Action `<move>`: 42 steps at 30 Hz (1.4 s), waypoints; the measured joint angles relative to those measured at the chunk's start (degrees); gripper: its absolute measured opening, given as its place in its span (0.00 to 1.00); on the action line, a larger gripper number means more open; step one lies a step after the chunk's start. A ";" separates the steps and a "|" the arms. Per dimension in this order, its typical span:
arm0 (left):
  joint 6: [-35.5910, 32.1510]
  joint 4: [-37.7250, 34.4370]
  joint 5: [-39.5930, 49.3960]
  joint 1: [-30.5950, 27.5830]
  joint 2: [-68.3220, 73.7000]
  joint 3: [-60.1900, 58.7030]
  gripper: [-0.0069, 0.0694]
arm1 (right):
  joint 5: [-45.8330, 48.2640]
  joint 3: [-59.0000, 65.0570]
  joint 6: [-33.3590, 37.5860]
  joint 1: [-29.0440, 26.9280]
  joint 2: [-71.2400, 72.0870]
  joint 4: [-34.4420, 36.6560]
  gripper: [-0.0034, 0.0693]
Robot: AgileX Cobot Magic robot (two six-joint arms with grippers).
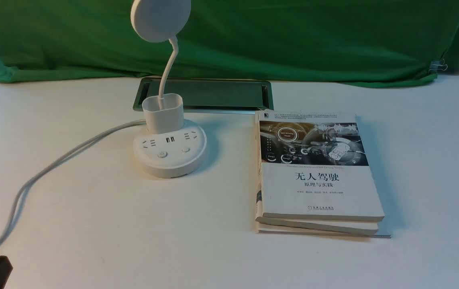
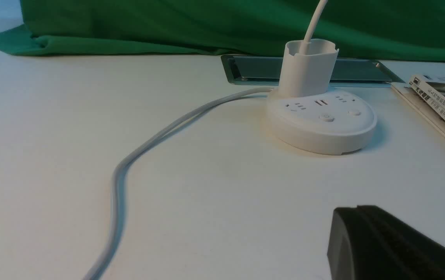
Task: Turn on the desk lamp on the white desktop with your hand.
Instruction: 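Press the power button on the lamp base to turn the lamp on with the left gripper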
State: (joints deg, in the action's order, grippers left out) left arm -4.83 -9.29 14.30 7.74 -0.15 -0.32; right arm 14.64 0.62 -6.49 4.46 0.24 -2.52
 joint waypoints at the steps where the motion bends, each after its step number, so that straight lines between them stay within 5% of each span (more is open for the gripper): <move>1: 0.00 0.00 0.00 0.00 0.00 0.00 0.09 | 0.00 0.00 0.00 0.00 0.00 0.00 0.38; 32: -0.57 0.00 -0.35 0.00 0.00 0.00 0.09 | 0.00 0.00 0.00 0.00 0.00 0.00 0.38; 37: -0.79 0.00 -8.23 0.00 0.00 0.00 0.09 | 0.00 0.00 0.00 0.00 0.00 0.00 0.38; 42: -3.75 0.50 -29.71 0.00 0.00 0.00 0.09 | 0.00 0.00 0.00 0.00 0.00 0.00 0.38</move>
State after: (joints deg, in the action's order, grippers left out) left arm -8.58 -8.79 -15.41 7.74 -0.15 -0.32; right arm 14.64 0.62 -6.49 4.46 0.24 -2.52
